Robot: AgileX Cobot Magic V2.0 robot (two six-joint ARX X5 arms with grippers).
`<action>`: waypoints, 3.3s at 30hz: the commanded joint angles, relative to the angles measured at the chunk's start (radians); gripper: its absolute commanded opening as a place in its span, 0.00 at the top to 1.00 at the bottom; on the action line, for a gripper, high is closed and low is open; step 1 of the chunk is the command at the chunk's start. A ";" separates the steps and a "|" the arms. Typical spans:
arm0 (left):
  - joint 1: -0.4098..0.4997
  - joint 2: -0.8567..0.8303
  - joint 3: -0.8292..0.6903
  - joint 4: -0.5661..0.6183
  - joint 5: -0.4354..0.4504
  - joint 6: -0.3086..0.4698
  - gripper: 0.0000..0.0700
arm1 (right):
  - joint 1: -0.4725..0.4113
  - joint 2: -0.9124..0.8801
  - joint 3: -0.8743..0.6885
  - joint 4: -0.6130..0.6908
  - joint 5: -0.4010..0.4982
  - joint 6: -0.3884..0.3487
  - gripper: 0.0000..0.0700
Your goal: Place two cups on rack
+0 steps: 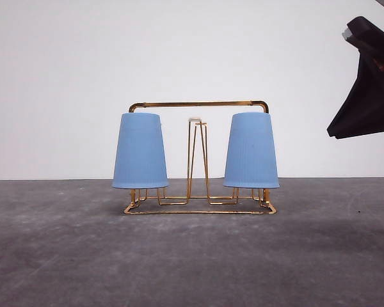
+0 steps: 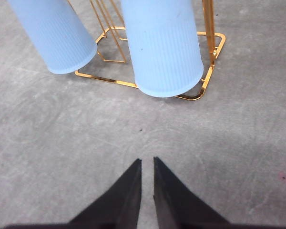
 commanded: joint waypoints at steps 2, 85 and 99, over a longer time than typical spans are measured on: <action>0.000 -0.002 -0.014 0.008 0.001 0.006 1.00 | 0.005 0.003 0.008 0.026 0.000 0.007 0.94; 0.000 -0.002 -0.014 0.009 0.000 0.006 1.00 | -0.403 -0.821 -0.396 -0.077 0.209 -0.166 0.94; 0.000 -0.002 -0.014 0.009 0.000 0.006 1.00 | -0.403 -0.821 -0.396 -0.077 0.209 -0.166 0.94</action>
